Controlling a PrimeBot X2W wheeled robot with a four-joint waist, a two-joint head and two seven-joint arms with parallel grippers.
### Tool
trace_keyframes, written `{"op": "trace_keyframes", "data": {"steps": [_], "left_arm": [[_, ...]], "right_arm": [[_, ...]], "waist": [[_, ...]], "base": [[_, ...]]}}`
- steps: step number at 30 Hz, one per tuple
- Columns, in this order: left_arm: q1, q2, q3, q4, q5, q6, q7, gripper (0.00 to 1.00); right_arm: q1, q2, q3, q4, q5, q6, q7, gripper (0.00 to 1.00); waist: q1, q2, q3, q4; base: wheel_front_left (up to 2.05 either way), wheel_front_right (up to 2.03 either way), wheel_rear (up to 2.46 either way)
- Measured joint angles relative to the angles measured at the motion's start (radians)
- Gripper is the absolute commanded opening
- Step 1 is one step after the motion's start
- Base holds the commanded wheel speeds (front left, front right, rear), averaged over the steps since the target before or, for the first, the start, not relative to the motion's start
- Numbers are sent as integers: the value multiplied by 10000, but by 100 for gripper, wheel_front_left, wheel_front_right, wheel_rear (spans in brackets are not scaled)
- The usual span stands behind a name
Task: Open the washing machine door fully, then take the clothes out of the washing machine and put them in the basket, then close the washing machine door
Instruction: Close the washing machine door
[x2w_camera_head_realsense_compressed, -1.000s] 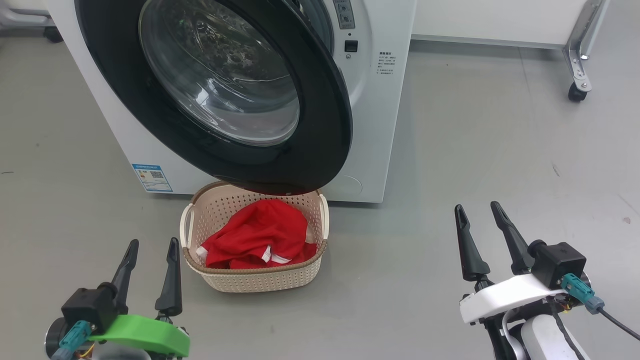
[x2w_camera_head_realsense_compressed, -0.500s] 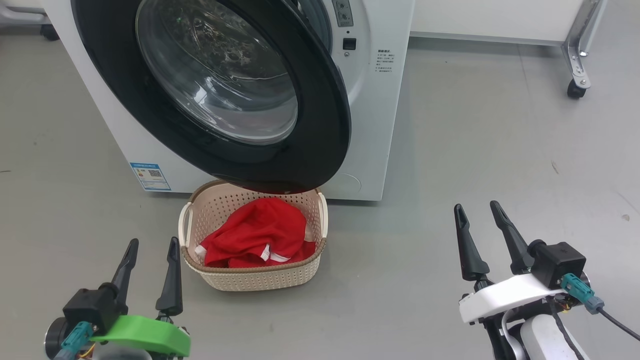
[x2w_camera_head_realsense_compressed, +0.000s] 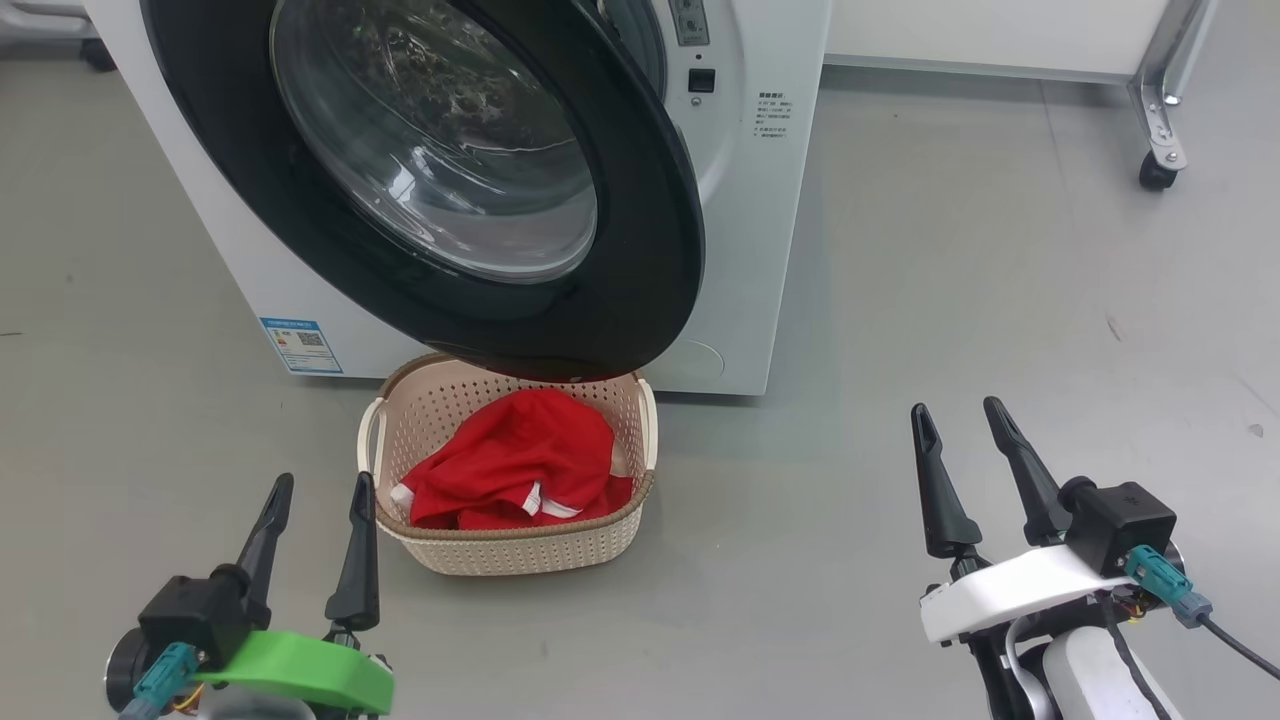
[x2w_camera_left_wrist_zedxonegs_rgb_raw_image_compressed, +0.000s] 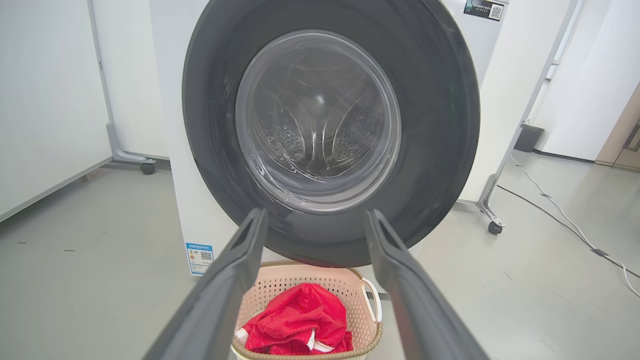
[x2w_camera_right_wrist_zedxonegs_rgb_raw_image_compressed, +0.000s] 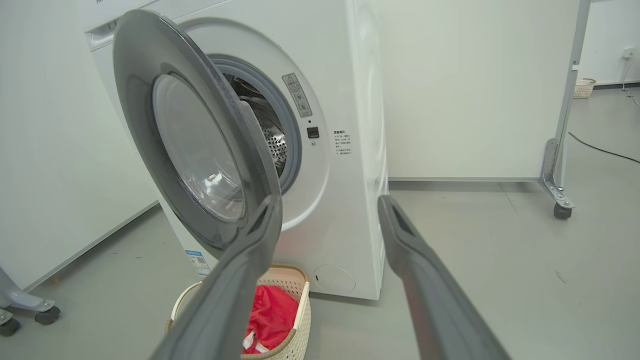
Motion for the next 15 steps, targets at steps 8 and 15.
{"op": "trace_keyframes", "data": {"steps": [8, 15], "left_arm": [[0, -79, 19, -13, 81, -29, -2, 100], [-19, -215, -134, -142, 157, -136, -4, 100]], "right_arm": [[0, -8, -25, -38, -4, 2, 0, 100], [-62, -274, 171, -453, -265, 54, 0, 0]], "waist": [[0, 0, 106, 93], [0, 0, 443, 270]], "base": [[0, 0, 0], [0, 0, 0]]}}
